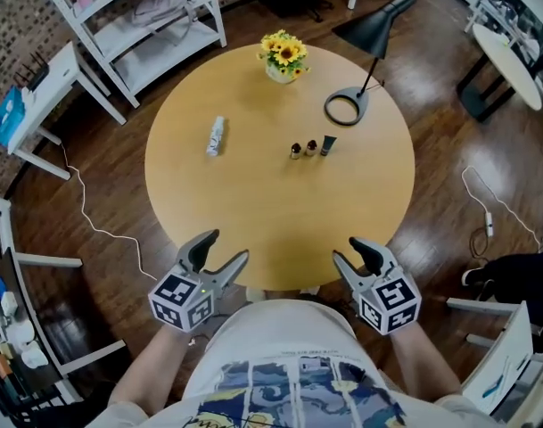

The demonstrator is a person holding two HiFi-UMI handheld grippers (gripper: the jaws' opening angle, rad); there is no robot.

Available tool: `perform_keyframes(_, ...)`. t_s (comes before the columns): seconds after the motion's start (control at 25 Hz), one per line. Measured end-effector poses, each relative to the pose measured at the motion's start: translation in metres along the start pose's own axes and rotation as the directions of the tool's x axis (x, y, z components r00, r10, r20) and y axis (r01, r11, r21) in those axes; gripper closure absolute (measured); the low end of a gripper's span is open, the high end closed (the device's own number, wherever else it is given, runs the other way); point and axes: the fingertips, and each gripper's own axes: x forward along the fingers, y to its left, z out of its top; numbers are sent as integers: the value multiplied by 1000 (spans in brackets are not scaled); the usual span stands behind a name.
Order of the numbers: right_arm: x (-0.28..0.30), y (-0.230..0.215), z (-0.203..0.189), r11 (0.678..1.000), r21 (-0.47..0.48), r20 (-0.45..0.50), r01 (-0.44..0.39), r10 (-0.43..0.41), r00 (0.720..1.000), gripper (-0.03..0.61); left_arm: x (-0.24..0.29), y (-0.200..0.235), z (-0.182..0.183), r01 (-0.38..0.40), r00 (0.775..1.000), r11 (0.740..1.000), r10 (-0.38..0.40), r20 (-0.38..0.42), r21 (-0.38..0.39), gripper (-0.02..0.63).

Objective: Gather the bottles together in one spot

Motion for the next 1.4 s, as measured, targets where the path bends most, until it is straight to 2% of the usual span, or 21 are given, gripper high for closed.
perform_keyframes(0.28,1,23,-9,992,86,23,97,-99,995,373,1,60,2,14,999,999,-13,-38,49,305)
perform_keyframes(0.44,8,36,-19,987,110,22,116,-119,993,309,20,110,4,-12,996,1000,14,-88,24,296)
perform_keyframes(0.48,10,38,-22,986,118,11,115,-117,993,290,27,123,6,-29,994,999,31,-107,21,279)
perform_keyframes(0.6,19,34,-27,988,116,-36,100,-97,995,290,57,162,27,-80,986,996,84,-141,29,275)
perform_keyframes(0.76,48,35,-26,993,113,-71,14,-5,997,291,103,228,60,-162,962,985,172,-212,62,279)
perform_keyframes(0.88,68,23,-21,991,134,-75,-20,30,997,291,152,273,76,-170,944,985,174,-281,39,299)
perform_keyframes(0.96,77,11,-20,988,154,-79,-30,42,996,292,190,300,73,-163,924,986,145,-355,-23,308)
perform_keyframes(1.08,84,-10,-24,983,178,-97,-33,51,994,296,237,336,62,-222,863,970,147,-484,-102,308)
perform_keyframes(1.2,85,-35,-32,979,205,-115,-13,37,993,299,282,366,51,-269,809,959,172,-563,-94,308)
perform_keyframes(1.4,84,-66,-46,968,249,-141,17,19,990,307,328,393,30,-320,755,940,177,-631,-119,313)
